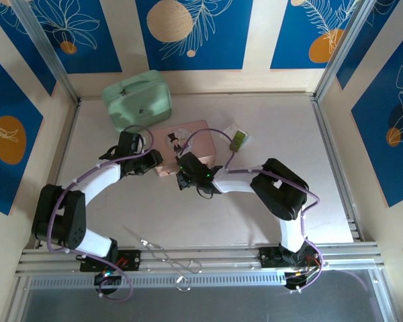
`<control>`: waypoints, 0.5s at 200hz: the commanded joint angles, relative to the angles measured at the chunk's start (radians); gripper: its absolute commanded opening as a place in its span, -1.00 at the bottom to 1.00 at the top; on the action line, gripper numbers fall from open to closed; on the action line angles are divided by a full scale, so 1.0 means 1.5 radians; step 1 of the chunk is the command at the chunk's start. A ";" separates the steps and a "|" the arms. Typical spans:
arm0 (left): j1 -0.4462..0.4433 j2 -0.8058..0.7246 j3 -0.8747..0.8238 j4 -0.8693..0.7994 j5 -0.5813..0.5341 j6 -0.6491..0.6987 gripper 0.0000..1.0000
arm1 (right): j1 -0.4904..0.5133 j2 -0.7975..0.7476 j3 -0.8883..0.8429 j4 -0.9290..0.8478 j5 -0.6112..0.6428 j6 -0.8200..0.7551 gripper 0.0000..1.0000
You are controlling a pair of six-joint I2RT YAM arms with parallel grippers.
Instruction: Unlock the padlock with the key
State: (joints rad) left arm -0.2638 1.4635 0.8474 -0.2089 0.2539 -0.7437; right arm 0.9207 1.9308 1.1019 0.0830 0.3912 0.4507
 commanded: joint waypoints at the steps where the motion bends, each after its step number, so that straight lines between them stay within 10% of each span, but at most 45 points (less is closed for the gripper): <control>1: 0.008 0.005 0.019 -0.034 0.010 0.023 -0.17 | -0.005 0.023 0.038 -0.014 0.025 -0.017 -1.00; 67: 0.008 0.001 0.022 -0.049 0.005 0.037 -0.18 | -0.006 0.021 0.072 -0.049 0.041 -0.046 -1.00; 100: 0.009 0.002 0.033 -0.055 -0.001 0.039 -0.15 | 0.014 -0.083 -0.005 -0.026 0.029 -0.084 -0.44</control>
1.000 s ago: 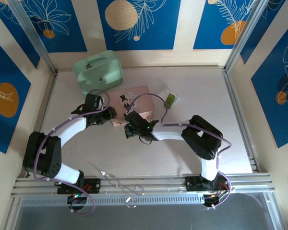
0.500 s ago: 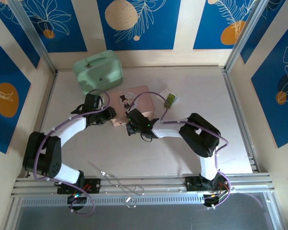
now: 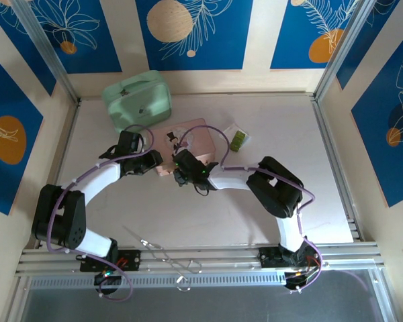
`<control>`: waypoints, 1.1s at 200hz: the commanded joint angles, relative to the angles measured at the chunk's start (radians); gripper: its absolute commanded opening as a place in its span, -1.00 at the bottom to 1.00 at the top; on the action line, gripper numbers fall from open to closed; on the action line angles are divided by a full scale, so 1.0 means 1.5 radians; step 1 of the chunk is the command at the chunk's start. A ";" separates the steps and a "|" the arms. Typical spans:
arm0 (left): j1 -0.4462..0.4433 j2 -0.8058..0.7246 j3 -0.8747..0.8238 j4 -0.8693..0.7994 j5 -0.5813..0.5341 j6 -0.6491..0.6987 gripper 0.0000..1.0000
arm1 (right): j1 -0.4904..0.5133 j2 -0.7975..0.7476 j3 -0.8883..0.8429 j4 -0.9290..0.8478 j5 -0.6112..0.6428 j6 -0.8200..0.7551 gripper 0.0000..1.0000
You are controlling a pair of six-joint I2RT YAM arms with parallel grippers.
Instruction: Unlock the padlock with the key
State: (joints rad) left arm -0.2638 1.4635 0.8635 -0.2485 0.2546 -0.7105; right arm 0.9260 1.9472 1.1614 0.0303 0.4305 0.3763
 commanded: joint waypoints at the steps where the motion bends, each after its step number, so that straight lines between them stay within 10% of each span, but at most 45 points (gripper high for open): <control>1: 0.009 0.002 0.022 -0.029 -0.002 0.016 -0.14 | 0.010 -0.098 -0.047 0.009 0.002 -0.034 -0.42; 42: 0.010 0.001 0.049 -0.043 -0.004 0.018 0.10 | -0.013 -0.233 -0.168 0.045 -0.034 -0.028 0.27; 100: 0.016 0.013 0.100 -0.070 -0.016 0.041 0.62 | -0.032 -0.235 -0.217 0.091 -0.024 0.014 0.31; 220: 0.023 0.082 0.140 -0.108 -0.038 0.102 0.33 | 0.047 -0.225 -0.238 0.150 0.102 0.034 0.20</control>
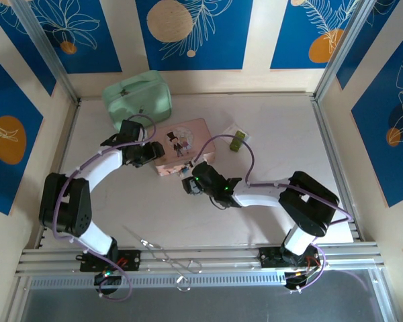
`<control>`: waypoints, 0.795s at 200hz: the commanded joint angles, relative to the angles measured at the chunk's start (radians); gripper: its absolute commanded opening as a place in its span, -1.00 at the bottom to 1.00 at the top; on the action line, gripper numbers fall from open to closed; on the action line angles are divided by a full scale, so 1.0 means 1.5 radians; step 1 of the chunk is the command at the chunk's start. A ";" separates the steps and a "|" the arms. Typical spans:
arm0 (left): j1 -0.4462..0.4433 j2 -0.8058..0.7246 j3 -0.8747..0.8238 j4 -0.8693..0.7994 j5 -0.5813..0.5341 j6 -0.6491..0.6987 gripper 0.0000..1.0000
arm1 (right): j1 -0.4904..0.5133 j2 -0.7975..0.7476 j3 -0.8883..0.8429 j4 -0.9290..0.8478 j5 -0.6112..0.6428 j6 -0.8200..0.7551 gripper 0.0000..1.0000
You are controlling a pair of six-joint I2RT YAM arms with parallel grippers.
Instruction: Unlock the padlock with the key
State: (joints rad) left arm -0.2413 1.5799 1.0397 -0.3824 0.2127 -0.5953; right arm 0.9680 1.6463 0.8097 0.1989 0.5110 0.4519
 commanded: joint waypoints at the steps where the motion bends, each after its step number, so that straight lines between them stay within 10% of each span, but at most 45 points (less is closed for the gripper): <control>1: 0.008 0.004 0.022 -0.018 -0.009 0.026 0.33 | 0.019 -0.025 -0.005 0.041 0.046 -0.019 0.20; 89: 0.006 -0.018 -0.014 0.020 0.046 -0.004 0.29 | -0.038 0.013 -0.014 0.118 -0.126 -0.010 0.19; 159: 0.006 -0.027 -0.029 0.020 0.040 -0.003 0.28 | -0.041 0.122 0.046 0.119 -0.066 -0.054 0.36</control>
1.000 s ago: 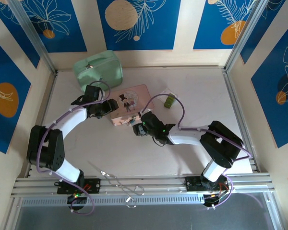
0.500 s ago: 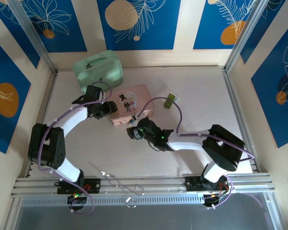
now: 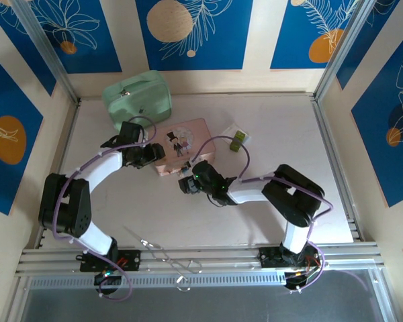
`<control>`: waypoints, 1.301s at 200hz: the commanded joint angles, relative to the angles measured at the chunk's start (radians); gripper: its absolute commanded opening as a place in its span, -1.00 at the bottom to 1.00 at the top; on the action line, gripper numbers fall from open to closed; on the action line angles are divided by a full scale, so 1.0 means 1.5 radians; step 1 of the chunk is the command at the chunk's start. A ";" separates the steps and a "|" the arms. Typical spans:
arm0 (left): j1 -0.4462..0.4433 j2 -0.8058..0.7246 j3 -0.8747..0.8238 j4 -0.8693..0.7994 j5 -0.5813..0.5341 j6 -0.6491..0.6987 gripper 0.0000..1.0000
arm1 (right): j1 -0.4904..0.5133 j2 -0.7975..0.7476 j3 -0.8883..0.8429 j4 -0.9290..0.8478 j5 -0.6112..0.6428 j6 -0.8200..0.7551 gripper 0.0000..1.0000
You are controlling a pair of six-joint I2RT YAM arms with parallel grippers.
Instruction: Unlock the padlock with the key
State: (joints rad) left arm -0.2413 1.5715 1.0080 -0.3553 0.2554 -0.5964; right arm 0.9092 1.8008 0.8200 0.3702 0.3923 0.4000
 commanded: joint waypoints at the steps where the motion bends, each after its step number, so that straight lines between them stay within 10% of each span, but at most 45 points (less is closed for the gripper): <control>1: 0.006 -0.022 -0.008 0.002 0.012 -0.002 0.28 | -0.003 0.020 0.040 0.005 0.013 -0.019 0.36; 188: 0.007 -0.030 -0.008 -0.014 0.008 0.014 0.22 | -0.032 0.113 0.142 -0.034 -0.036 -0.064 0.28; 260: 0.008 -0.031 0.000 -0.025 0.006 0.019 0.21 | -0.016 0.135 0.167 -0.053 -0.022 -0.093 -0.05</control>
State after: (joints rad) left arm -0.2413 1.5475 0.9993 -0.3611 0.2581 -0.5926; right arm 0.8730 1.9804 1.0401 0.3035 0.3519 0.2867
